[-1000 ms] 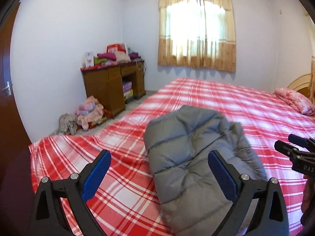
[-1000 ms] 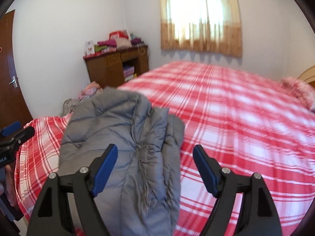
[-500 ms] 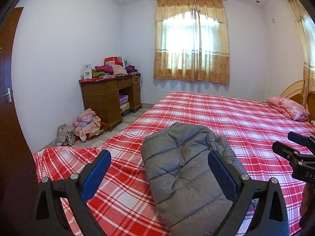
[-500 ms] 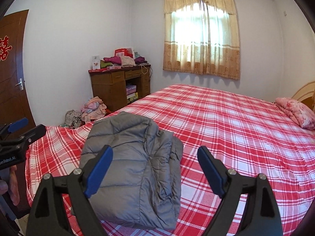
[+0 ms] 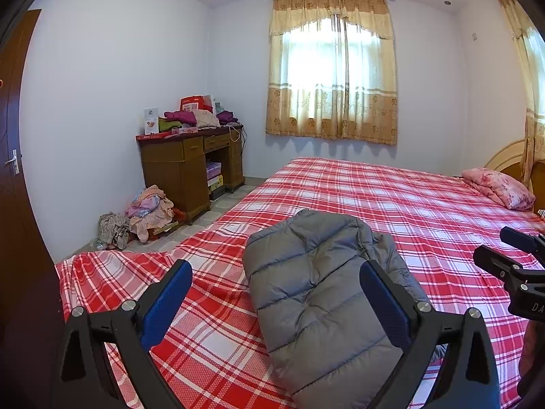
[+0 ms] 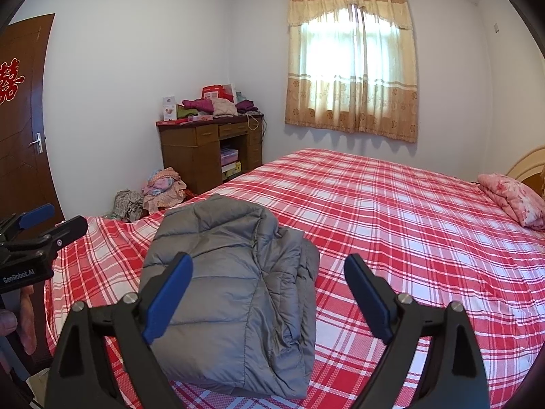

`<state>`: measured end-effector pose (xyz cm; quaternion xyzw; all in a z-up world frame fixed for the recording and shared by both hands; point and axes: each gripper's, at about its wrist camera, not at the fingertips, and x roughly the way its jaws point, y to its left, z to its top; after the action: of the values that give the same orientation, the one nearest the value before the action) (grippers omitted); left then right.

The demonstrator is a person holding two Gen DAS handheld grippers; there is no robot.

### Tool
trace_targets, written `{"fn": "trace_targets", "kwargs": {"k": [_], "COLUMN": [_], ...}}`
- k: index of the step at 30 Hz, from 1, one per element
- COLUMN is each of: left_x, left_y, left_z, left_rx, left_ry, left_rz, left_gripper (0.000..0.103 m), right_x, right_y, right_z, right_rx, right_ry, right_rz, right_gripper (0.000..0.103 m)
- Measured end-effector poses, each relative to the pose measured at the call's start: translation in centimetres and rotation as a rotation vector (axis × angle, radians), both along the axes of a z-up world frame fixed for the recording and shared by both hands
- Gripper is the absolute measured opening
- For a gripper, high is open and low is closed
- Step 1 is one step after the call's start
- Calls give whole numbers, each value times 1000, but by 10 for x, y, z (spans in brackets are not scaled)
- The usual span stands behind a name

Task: Fold large clothes

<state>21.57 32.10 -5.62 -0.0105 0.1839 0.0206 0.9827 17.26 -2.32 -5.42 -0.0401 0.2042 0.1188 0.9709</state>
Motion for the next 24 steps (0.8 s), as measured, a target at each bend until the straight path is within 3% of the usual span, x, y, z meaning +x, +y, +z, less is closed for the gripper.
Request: {"fn": "trace_targets", "kwargs": {"k": [24], "left_x": [2], "left_y": [-2], "left_z": [-6], "left_rx": [-3], "left_ry": [9], "left_rz": [-12], "left_gripper": [100], "right_x": [-5], "right_y": [-1], "right_z": [5], "right_rx": [-7], "right_ry": [-21], "right_rz": [8], "right_gripper": [95]}}
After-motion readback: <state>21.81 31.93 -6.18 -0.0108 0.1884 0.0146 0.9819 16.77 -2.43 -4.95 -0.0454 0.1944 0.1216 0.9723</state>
